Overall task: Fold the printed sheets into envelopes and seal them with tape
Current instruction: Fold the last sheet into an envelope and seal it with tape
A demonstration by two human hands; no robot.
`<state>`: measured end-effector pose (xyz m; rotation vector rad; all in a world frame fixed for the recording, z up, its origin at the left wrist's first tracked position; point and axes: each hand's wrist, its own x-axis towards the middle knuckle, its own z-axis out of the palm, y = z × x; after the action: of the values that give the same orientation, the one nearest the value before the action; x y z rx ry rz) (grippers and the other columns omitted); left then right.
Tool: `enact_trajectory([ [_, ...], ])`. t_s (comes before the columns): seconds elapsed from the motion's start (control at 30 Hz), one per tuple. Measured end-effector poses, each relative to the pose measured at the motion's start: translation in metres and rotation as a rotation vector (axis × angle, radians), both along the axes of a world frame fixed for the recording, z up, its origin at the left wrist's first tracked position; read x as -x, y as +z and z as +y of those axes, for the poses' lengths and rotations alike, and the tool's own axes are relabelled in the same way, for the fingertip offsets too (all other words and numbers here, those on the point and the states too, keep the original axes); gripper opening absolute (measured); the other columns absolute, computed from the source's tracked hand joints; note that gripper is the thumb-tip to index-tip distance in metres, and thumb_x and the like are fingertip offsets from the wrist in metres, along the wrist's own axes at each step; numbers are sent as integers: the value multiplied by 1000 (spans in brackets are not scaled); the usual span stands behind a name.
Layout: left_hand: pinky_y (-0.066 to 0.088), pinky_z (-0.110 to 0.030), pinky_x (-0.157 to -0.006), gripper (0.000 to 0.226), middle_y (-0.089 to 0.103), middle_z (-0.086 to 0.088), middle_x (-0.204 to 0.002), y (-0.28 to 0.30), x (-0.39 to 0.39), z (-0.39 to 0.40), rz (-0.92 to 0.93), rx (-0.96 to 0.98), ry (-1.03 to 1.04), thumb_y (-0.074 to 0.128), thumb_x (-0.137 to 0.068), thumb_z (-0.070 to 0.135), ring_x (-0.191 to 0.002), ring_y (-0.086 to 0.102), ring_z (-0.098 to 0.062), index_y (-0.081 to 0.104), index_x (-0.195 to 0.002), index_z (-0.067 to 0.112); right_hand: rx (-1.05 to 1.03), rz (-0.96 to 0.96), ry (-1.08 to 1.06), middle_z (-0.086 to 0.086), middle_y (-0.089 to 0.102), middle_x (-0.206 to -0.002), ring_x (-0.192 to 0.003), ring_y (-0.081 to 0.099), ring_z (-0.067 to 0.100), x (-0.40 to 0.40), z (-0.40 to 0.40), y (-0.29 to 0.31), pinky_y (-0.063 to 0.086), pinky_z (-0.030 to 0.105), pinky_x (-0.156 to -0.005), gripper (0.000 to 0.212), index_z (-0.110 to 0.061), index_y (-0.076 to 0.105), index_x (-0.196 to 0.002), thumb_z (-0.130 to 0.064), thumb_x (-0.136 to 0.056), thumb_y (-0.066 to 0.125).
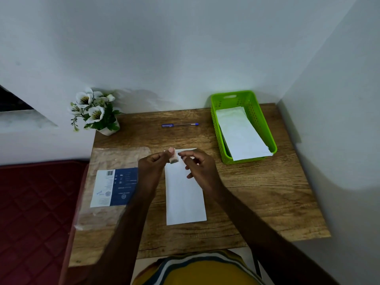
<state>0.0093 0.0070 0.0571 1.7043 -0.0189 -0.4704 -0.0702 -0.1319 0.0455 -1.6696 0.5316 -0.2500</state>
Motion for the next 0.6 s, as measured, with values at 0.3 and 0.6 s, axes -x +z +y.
enact_trajectory([
  [0.3,48,-28,-71,49,78,5,-93,4,-5,-2,152,-64,-18,64,-79,70,-92,70,-15,79,-98,27,58,4,50,1,68,-106,-87,68,19,1,-2,-5,62,35,-56,18,-11,77,-107,-20,-91,76],
  [0.6,50,-23,-67,11,74,18,-97,3,-6,7,-3,-106,-201,64,-97,38,-92,68,-9,75,-101,40,-173,76,5,1,75,-99,-79,72,14,-5,-8,-4,62,30,-59,16,-16,76,-107,-22,-93,74],
])
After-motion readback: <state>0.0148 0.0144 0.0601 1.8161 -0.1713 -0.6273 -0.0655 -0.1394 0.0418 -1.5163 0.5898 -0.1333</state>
